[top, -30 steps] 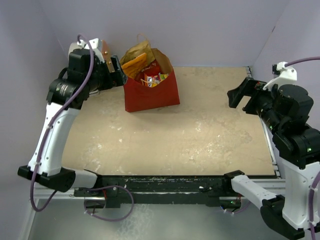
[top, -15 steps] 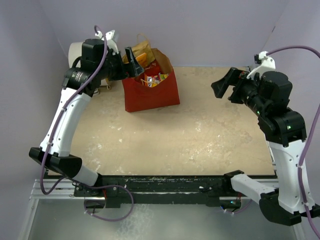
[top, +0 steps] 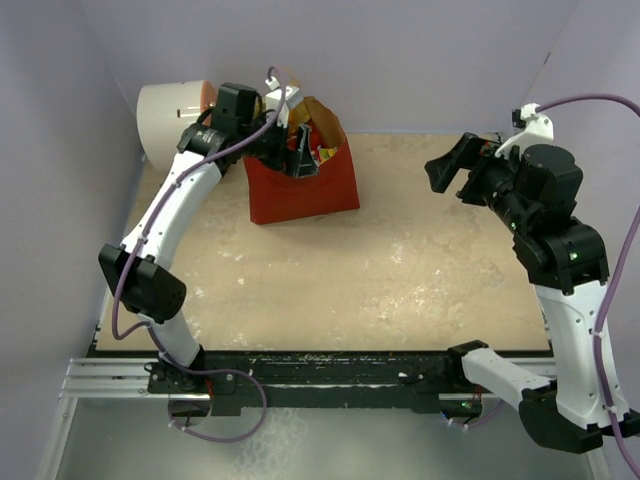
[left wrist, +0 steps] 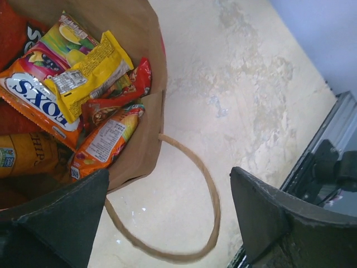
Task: Take the snacks out of the paper bag
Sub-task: Adjust the paper bag at the center of the board.
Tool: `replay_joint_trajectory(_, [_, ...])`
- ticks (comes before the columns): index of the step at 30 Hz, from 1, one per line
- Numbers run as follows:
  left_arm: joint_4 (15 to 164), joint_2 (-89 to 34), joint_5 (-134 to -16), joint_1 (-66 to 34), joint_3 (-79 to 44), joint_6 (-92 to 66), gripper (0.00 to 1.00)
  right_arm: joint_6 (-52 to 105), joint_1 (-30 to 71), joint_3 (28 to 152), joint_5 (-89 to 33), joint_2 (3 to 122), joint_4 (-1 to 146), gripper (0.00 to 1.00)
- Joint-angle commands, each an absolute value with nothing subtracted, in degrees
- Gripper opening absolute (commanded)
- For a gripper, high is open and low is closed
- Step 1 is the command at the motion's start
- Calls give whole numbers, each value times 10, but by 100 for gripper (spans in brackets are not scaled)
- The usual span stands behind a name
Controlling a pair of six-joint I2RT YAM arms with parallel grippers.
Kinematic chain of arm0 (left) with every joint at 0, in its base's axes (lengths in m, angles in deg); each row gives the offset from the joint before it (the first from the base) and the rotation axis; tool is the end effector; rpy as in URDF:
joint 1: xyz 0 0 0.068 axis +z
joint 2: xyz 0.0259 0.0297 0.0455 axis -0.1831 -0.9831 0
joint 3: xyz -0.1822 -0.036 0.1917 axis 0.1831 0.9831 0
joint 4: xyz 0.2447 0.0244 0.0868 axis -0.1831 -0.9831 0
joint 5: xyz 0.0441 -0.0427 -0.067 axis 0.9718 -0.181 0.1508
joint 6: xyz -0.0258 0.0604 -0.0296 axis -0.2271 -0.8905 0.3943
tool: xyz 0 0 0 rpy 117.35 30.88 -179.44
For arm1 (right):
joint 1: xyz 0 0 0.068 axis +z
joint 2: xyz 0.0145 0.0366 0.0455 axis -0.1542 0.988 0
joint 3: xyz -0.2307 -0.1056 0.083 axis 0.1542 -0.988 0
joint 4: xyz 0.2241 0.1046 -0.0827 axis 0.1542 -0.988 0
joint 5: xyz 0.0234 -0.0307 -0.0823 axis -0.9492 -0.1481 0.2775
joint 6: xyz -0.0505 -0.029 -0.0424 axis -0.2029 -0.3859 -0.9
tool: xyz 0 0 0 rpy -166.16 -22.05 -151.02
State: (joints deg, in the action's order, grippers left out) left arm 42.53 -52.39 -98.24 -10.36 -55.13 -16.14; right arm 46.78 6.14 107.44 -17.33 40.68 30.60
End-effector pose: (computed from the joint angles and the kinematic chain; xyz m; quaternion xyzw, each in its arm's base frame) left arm 0.3616 -0.1716 0.3918 0.2170 0.8385 -0.3461 0.3605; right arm 0.1849 0.0462 0.5010 0.0963 0.7528 0.2132 0.6153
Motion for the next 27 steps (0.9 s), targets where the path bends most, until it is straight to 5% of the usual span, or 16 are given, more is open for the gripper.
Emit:
replay_joint_trajectory(1, [419,-498,-917,-135,-556,-224,88,474,62,1070,-155,393,338,100])
replay_joint_trajectory(4, [410,-497,-860,-150,-558,-229,75,472,62,1072,-155,396,338,100])
replay_joint_trajectory(12, [376,-506,-793,-185,-590,-199,1,470,62,1071,-166,401,332,99])
replay_joint_trajectory(25, [483,-528,-847,-395,-622,-11,0,471,62,1061,-178,396,317,100])
replay_joint_trajectory(27, [497,-535,-849,-395,-615,12,26,474,62,1054,-174,391,312,100])
